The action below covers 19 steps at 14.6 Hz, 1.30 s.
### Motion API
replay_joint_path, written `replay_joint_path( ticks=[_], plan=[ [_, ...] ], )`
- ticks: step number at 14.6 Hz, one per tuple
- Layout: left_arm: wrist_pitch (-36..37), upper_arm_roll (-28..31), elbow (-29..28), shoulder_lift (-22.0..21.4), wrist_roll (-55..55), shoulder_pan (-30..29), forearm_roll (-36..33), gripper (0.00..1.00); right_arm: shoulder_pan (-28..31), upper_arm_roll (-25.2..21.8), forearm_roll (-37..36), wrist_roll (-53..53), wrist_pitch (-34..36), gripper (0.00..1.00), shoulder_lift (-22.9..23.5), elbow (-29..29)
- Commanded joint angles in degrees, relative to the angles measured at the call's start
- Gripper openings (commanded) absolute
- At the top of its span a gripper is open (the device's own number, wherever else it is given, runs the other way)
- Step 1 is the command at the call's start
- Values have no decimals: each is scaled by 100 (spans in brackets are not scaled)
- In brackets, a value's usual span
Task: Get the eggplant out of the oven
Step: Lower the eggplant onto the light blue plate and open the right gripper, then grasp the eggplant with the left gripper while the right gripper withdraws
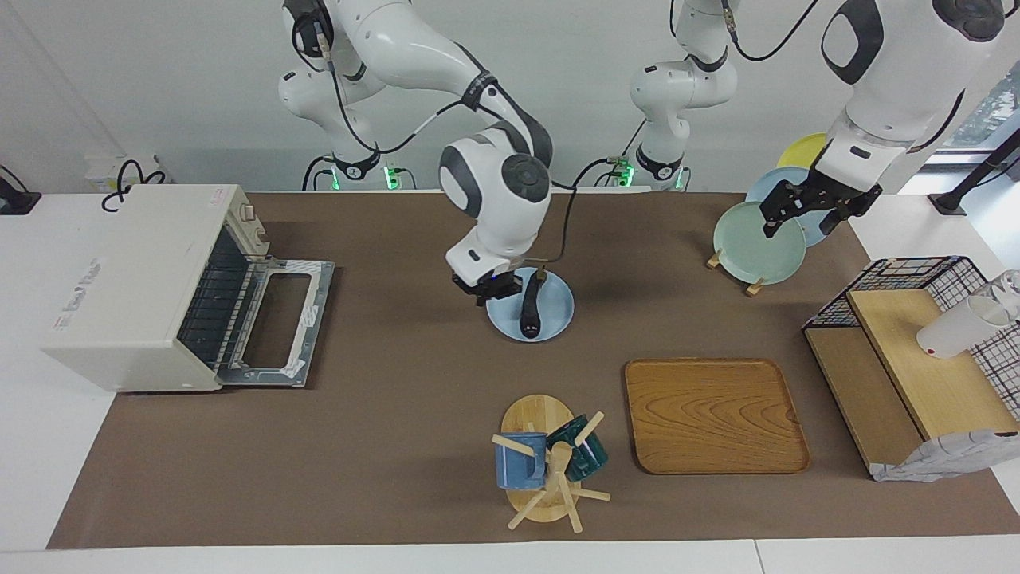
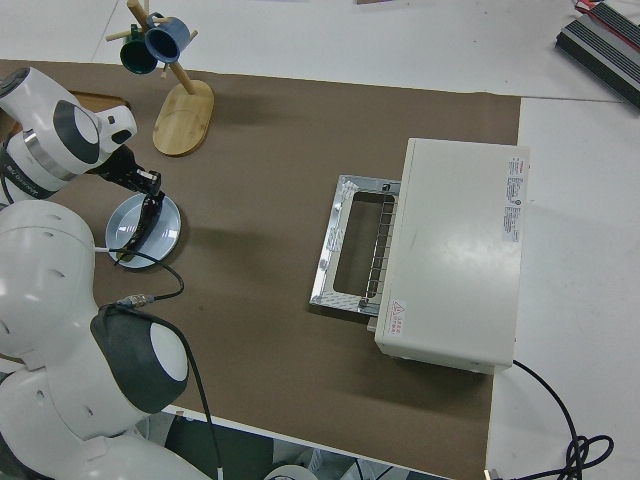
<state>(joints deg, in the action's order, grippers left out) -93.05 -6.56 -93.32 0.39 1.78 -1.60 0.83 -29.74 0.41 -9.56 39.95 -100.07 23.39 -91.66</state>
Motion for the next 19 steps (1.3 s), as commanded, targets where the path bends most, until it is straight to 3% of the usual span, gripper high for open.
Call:
replay_joint_path(
  ticks=[1, 4, 8, 13, 19],
  plan=[
    [-449, 23, -379, -13, 33, 474, 180, 100, 441, 82, -668, -153, -538, 0, -616, -1570],
    [-915, 23, -477, 320, 567, 1124, 392, 100, 1407, 91, -811, -1109, -873, 0, -669, -1960],
    [-1794, 23, -477, 1014, 1525, 2231, 488, 100, 1735, 82, -1039, -1279, -1840, 0, -836, -2848],
    [-3164, 23, -1179, 1471, 1782, 2998, 506, 100, 2015, 82, -1522, -1735, -1779, 0, -854, -2875],
    [-3816, 23, -1259, 2070, 1764, 3341, 497, 100, 2060, 82, -1847, -1981, -1403, 0, -871, -2805]
  ],
)
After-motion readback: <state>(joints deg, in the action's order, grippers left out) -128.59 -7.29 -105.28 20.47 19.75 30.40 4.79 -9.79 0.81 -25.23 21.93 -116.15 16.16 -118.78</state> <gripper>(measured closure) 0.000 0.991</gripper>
